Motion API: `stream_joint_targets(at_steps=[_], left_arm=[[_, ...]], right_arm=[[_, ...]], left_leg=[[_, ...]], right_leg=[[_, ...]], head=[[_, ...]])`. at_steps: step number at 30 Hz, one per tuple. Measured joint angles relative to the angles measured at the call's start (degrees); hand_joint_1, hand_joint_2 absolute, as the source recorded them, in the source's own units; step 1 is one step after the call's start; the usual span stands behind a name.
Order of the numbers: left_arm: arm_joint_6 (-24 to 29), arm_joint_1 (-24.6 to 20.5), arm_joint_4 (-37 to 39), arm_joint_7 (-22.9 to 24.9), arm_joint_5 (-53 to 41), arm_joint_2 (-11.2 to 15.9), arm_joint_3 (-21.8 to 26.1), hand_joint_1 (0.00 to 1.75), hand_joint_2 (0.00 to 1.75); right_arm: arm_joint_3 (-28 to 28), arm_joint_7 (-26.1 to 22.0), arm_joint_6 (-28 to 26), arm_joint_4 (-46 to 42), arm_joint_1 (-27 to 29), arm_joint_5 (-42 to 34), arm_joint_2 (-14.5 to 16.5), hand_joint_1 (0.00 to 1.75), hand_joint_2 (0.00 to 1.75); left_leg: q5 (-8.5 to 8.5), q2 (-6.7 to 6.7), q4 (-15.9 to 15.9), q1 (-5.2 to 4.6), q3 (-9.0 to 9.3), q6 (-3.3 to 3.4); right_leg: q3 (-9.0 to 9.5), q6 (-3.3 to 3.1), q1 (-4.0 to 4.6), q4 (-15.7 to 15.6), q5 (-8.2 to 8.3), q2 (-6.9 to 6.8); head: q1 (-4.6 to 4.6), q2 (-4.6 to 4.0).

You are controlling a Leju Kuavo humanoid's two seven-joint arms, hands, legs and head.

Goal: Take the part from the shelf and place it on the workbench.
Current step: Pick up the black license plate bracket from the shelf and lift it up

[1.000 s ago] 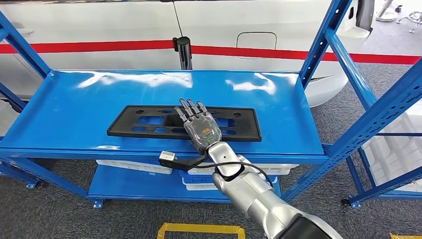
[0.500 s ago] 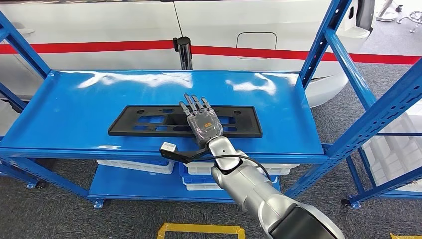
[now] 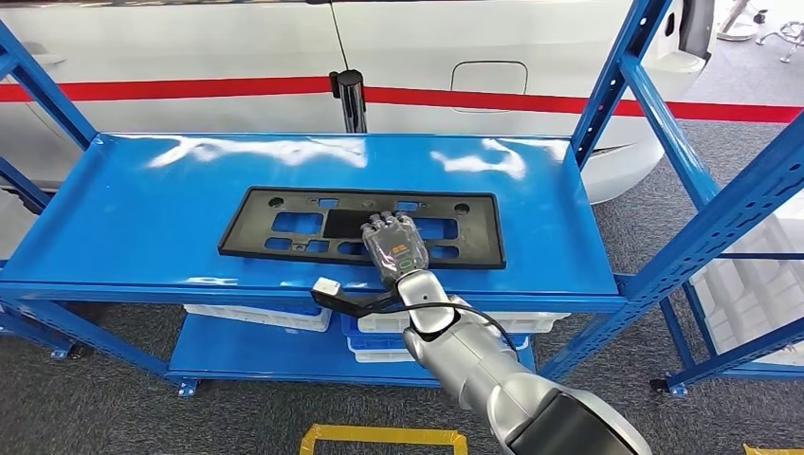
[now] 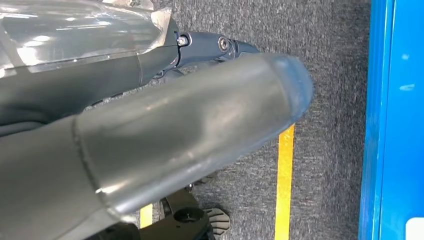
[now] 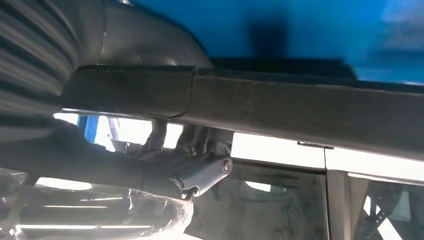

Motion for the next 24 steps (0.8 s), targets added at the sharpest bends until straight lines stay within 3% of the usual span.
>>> stream_joint_targets(at_steps=[10, 13, 16, 18, 20, 22, 24], left_arm=[[-0.88, -0.16, 0.00, 0.97, -1.03, -0.01, -0.14, 0.00, 0.00], [-0.84, -0.19, 0.00, 0.98, -0.95, 0.01, -0.13, 0.00, 0.00], [-0.55, -0.18, 0.00, 0.94, -0.70, 0.06, -0.10, 0.00, 0.00], [-0.29, -0.16, 0.00, 0.79, -0.33, 0.10, -0.01, 0.00, 0.00], [-0.08, -0.06, 0.00, 0.34, 0.27, 0.14, 0.21, 0.00, 0.00], [-0.03, 0.23, 0.00, -0.54, 0.79, 0.19, 0.67, 0.00, 0.00], [-0.16, 0.63, 0.00, -1.53, 1.02, 0.25, 1.20, 0.00, 0.00]], right_arm=[[-1.59, -0.72, -4.52, 1.01, 0.44, 0.00, -0.88, 1.75, 1.75], [-2.79, -5.21, -7.66, 0.90, 0.83, -2.60, -0.89, 1.75, 1.75], [-5.70, -13.50, -9.93, -1.21, 1.55, -8.18, -0.75, 1.75, 1.75], [-8.46, -20.14, -9.97, -4.03, 1.93, -13.83, -0.33, 1.75, 1.75], [-11.60, -28.46, -6.72, -8.60, 2.46, -25.24, 0.36, 1.75, 1.75], [-14.01, -34.23, 1.06, -15.89, 3.33, -40.57, 0.74, 1.75, 1.75], [-15.12, -35.65, 9.20, -23.92, 4.61, -53.87, 0.51, 1.75, 1.75]], left_leg=[[-0.01, 0.02, 0.00, -0.09, 0.20, 0.01], [-0.02, 0.02, 0.00, -0.09, 0.23, 0.01], [-0.07, 0.07, -0.01, -0.09, 0.28, 0.01], [-0.11, 0.10, -0.02, -0.08, 0.34, 0.02], [-0.11, 0.11, -0.02, -0.08, 0.40, 0.02], [-0.13, 0.10, -0.03, -0.08, 0.52, 0.01], [-0.19, 0.11, -0.04, -0.08, 0.67, -0.03]], right_leg=[[0.20, 0.00, -0.04, -0.01, 0.00, 0.00], [0.24, 0.00, -0.04, -0.01, 0.00, 0.01], [0.33, 0.00, -0.04, -0.01, 0.00, 0.12], [0.39, 0.00, -0.04, -0.01, 0.00, 0.22], [0.43, 0.00, -0.03, -0.01, 0.00, 0.25], [0.52, -0.01, -0.03, -0.01, -0.02, 0.25], [0.62, -0.04, -0.02, -0.02, -0.05, 0.26]], head=[[0.00, 0.00], [0.01, 0.00], [0.01, 0.00], [0.01, -0.01], [0.01, -0.01], [0.00, 0.00], [0.00, 0.00]])
